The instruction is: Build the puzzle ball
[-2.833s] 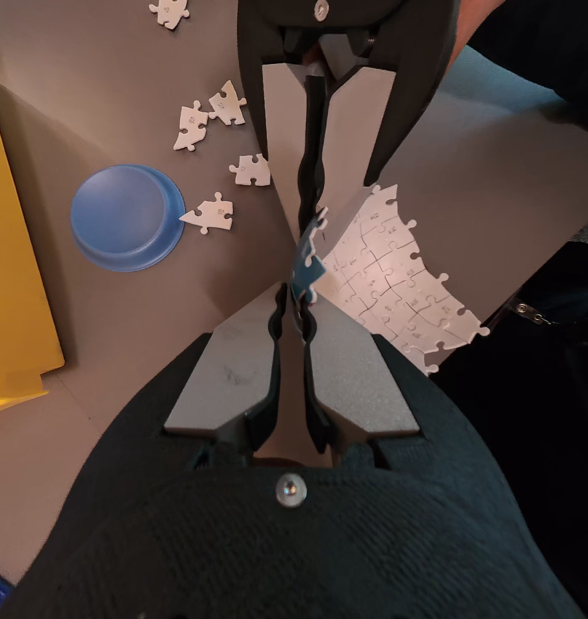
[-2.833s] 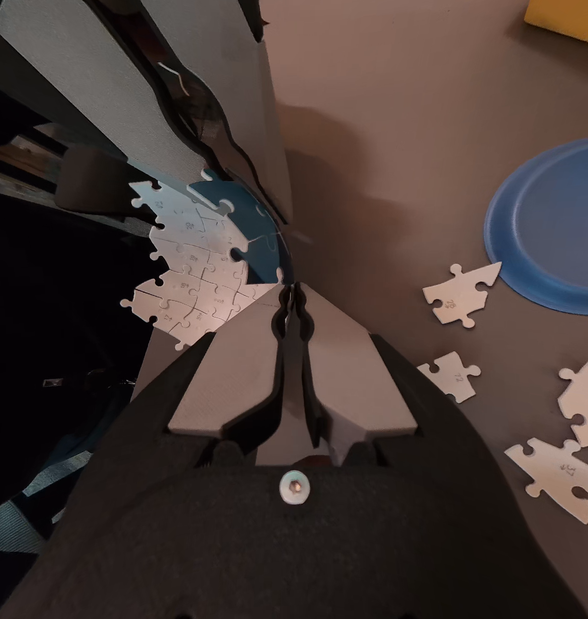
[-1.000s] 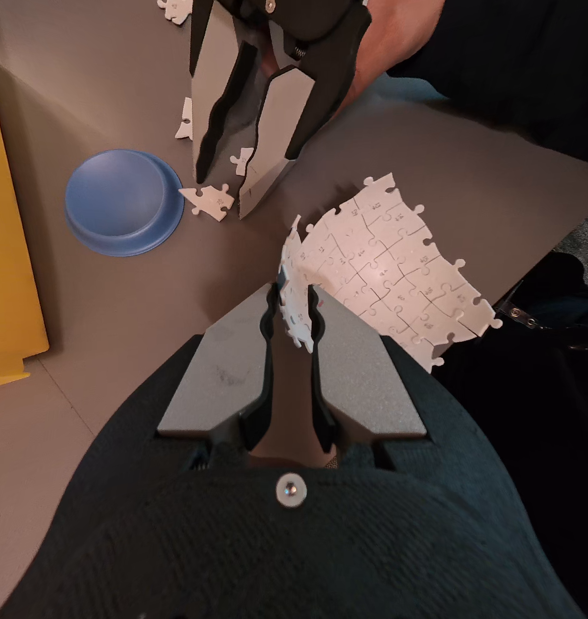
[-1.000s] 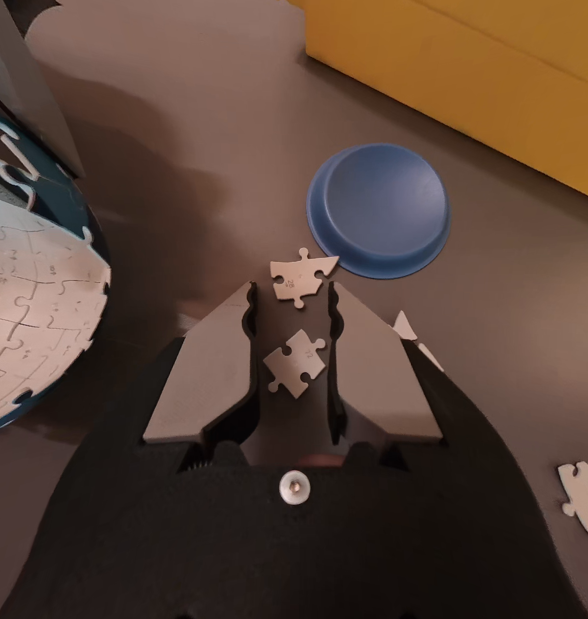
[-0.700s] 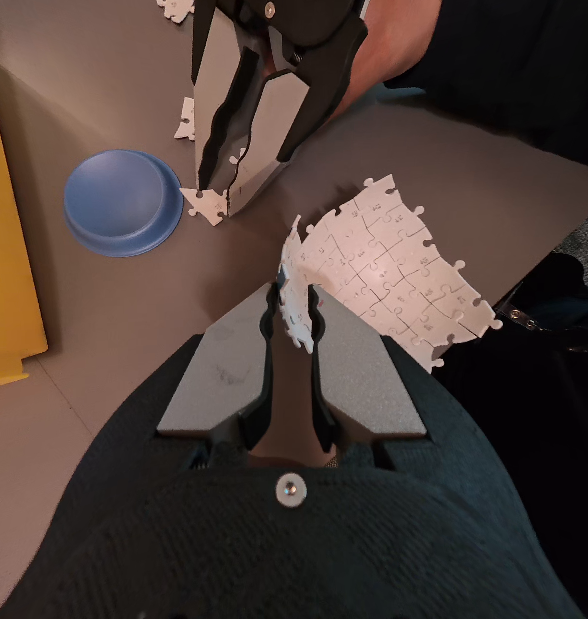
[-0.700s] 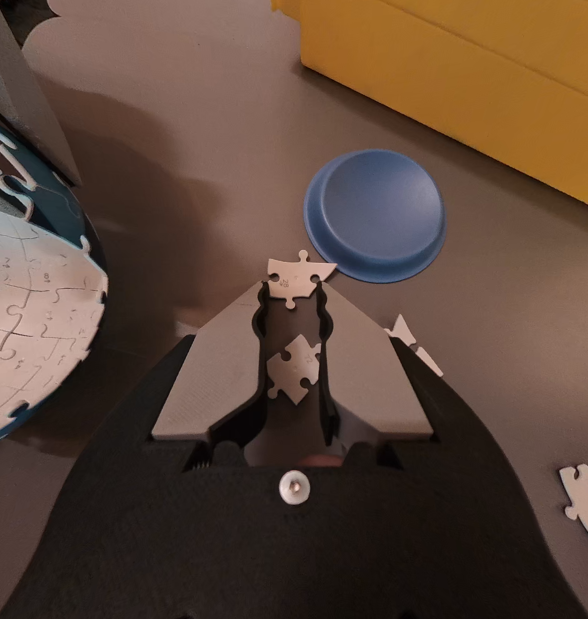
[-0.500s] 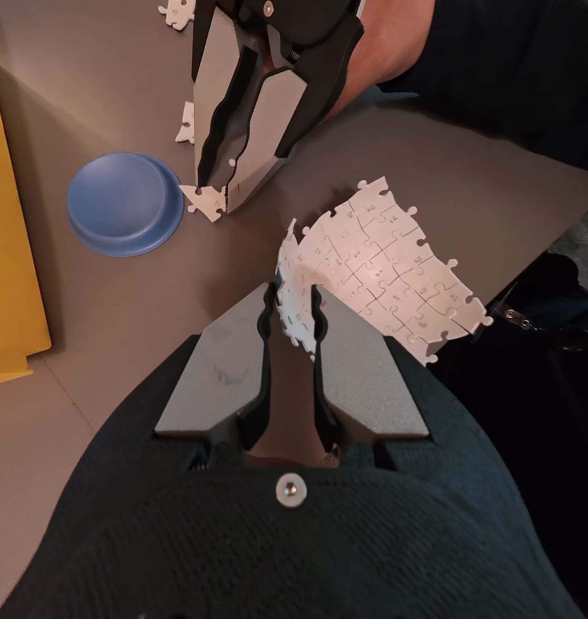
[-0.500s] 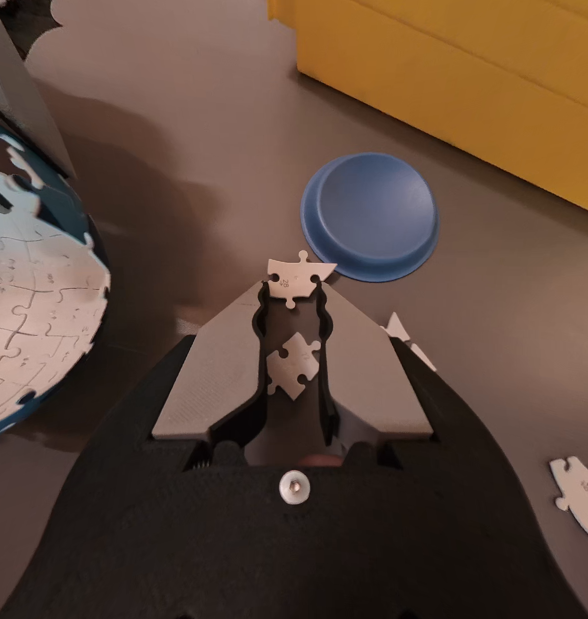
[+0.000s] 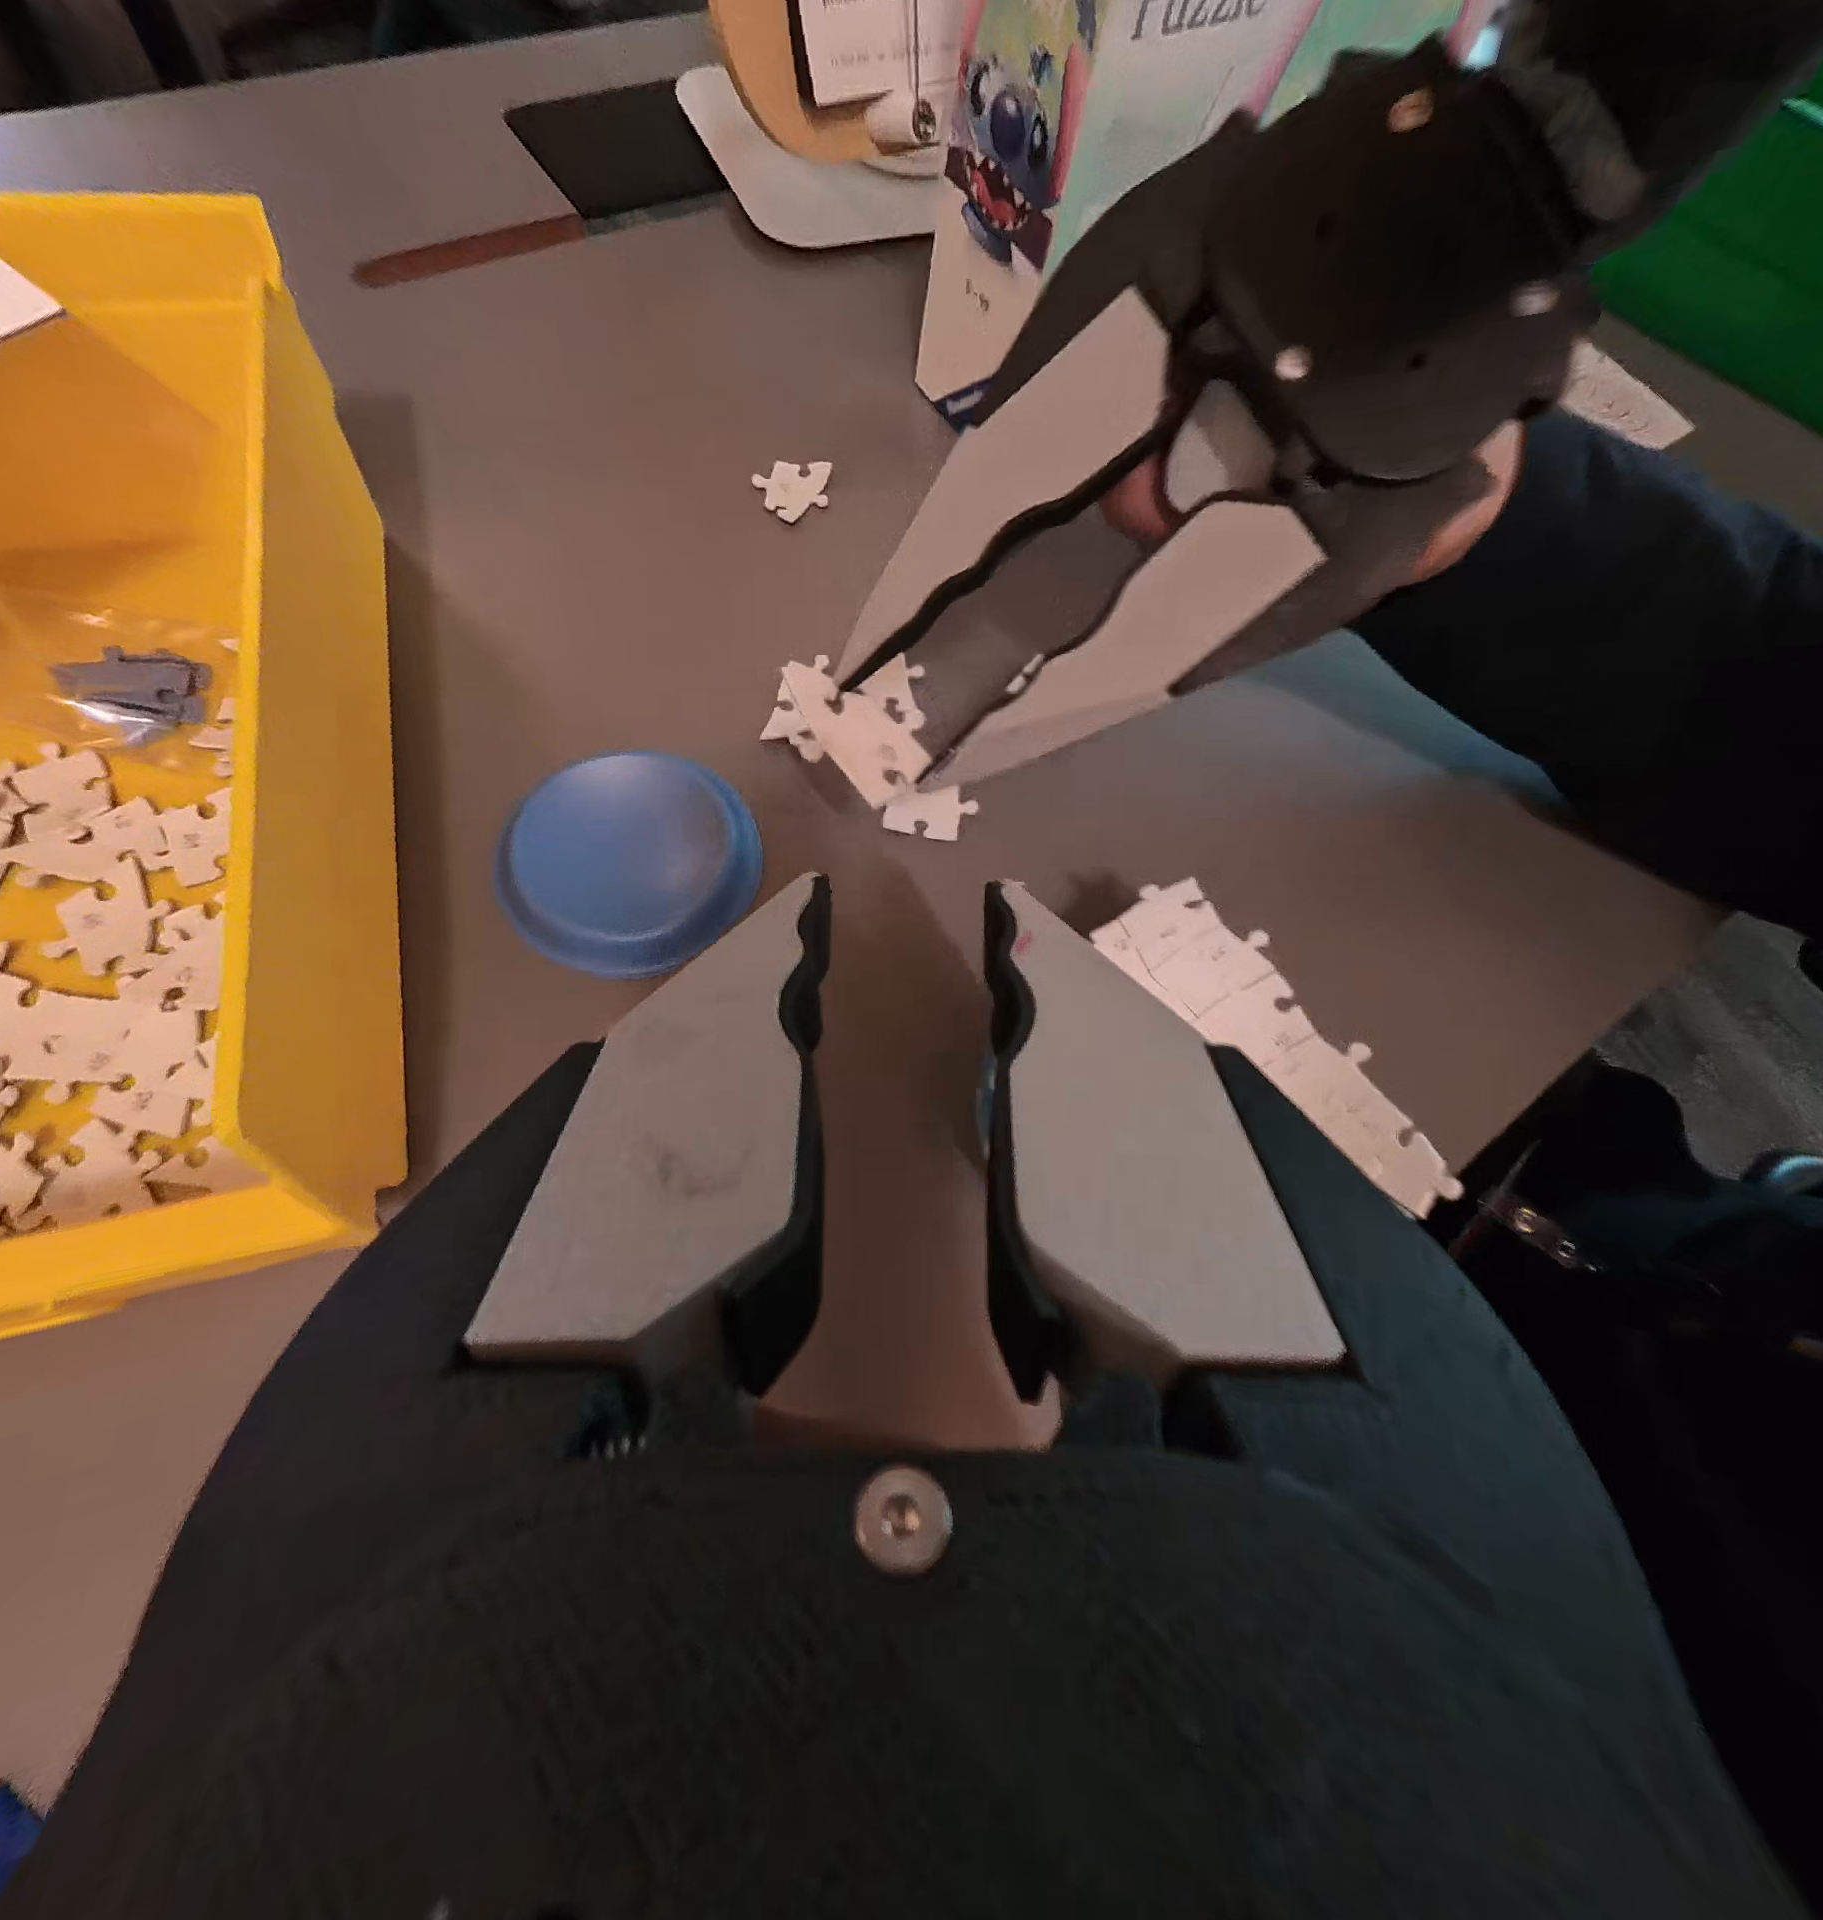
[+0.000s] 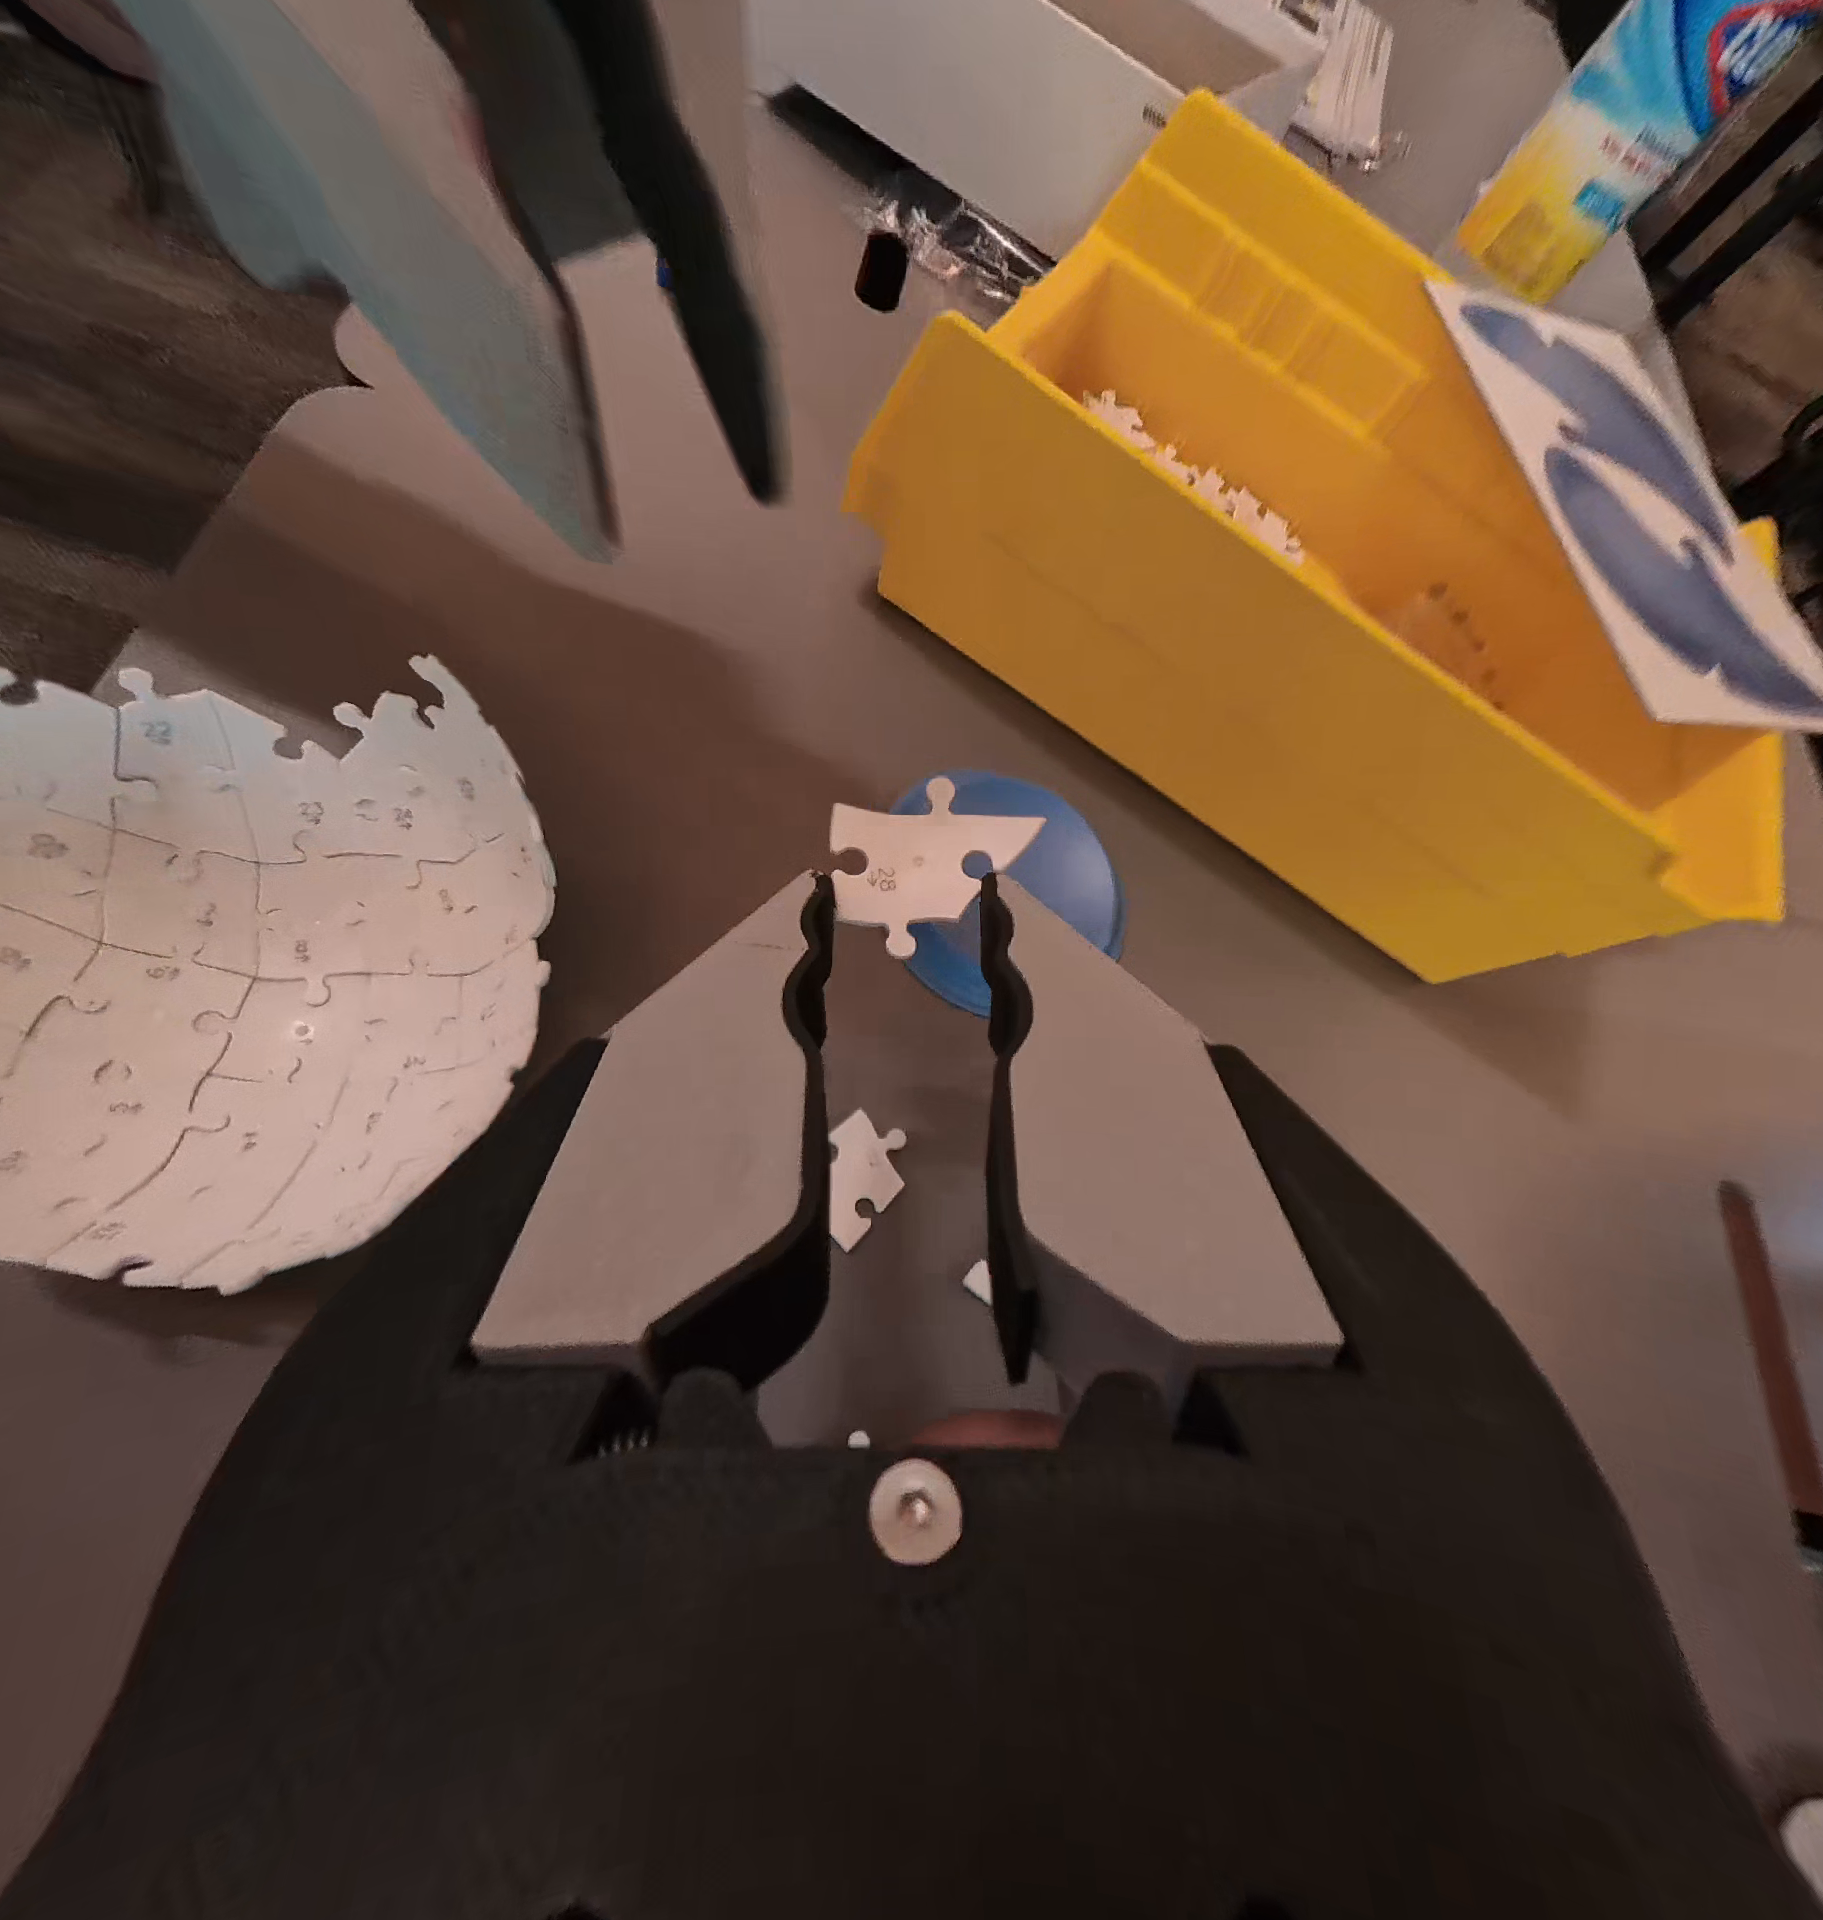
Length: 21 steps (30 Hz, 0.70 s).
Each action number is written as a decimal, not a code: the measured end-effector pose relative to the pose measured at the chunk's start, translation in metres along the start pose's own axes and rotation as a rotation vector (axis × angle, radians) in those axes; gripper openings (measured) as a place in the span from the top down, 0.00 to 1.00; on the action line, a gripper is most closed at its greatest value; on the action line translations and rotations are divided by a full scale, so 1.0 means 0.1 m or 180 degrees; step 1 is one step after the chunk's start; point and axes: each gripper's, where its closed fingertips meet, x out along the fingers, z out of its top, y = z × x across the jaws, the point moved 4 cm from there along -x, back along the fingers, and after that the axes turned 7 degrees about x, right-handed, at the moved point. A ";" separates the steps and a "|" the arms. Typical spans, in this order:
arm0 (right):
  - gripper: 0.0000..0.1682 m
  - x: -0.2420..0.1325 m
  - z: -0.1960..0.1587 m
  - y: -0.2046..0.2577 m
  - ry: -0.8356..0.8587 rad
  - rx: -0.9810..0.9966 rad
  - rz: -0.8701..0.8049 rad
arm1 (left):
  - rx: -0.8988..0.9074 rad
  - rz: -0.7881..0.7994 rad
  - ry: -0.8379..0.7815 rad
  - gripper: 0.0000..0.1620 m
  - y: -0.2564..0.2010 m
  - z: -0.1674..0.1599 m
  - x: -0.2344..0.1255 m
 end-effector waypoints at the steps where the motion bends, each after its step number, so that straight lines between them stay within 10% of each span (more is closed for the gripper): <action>1: 0.85 -0.01 0.03 0.03 -0.0004 -0.0085 -0.0032 | 0.0003 0.0017 0.0043 0.82 0.03 0.01 0.06; 15: 0.85 -0.06 0.22 0.22 -0.0205 -0.0541 -0.0145 | -0.0474 -0.0324 -0.0099 0.81 0.16 0.05 0.34; 21: 0.89 -0.09 0.23 0.22 -0.0310 -0.0489 -0.0068 | -0.0385 -0.0495 -0.0225 1.00 0.08 0.08 0.31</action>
